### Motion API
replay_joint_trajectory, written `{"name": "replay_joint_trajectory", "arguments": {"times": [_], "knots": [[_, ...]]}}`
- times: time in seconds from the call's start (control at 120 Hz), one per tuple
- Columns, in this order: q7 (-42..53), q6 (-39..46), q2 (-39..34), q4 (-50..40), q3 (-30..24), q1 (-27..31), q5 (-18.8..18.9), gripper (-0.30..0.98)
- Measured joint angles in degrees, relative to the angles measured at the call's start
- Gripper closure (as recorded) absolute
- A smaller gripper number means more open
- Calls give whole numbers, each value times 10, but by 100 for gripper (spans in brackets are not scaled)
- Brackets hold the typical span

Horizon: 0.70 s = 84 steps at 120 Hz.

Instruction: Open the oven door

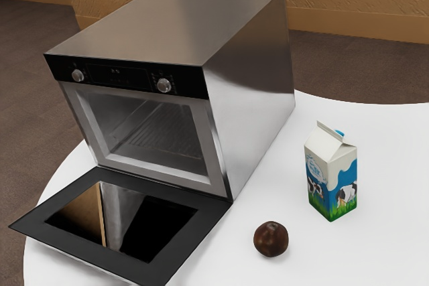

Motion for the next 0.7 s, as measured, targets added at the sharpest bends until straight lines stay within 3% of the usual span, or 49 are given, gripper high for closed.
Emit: {"name": "replay_joint_trajectory", "arguments": {"times": [0.1, 0.225, 0.392, 0.7], "knots": [[-65, 40, 122, 7, 18, 65, 14, 2], [-123, 74, 210, -15, 23, 116, -31, 2], [-191, 106, 226, -56, 23, 134, -81, 2], [-276, 126, 227, -58, 24, 138, -99, 2]]}}
